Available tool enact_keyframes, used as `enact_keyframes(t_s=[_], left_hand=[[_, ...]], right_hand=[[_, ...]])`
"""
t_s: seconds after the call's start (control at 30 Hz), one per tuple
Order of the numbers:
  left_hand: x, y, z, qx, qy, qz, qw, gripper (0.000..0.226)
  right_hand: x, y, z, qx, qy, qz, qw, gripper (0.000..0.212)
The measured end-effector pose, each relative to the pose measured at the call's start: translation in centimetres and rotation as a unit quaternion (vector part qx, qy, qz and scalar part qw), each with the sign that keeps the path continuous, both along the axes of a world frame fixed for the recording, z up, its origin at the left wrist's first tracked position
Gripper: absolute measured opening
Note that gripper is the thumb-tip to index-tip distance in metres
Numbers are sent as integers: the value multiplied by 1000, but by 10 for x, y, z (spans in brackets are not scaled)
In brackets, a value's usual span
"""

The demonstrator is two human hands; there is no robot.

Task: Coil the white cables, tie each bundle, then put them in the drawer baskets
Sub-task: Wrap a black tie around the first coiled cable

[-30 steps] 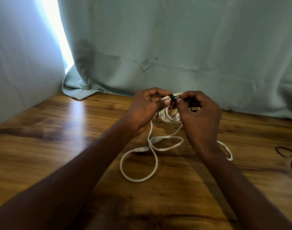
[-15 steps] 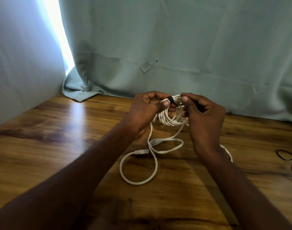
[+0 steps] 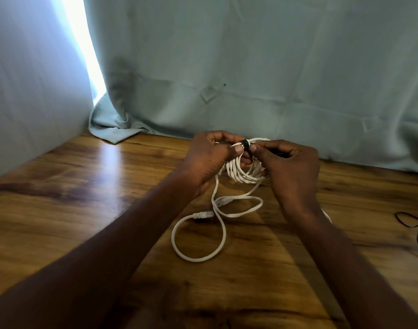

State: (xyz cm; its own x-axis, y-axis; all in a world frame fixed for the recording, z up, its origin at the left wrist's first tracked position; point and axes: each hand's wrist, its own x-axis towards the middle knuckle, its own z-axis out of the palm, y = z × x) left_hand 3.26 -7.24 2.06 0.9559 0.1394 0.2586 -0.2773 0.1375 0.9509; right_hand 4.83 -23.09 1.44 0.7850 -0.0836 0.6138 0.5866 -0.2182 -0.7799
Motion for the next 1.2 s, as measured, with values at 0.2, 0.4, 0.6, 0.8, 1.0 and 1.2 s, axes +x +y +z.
enact_keyframes(t_s=[0.2,0.4,0.6,0.8,1.0,1.2], left_hand=[[-2,-4,1,33,-18,28,999,16],[-4,-8,2,54,-32,39,997,15],[-4,-10,0,86,-39,48,994,15],[-3,-8,-1,97,-42,53,993,15],[-2,-3,-2,84,-32,64,994,16],[-4,-8,0,77,-27,57,995,15]], right_hand=[[-6,3,0,-18,-43,-31,998,15],[-6,3,0,4,-43,-64,997,13],[-5,2,1,-15,-49,-71,996,11],[-6,2,0,-105,-91,-79,987,11],[-6,3,2,-130,-83,-53,987,17],[-7,2,1,-89,-111,-125,982,11]])
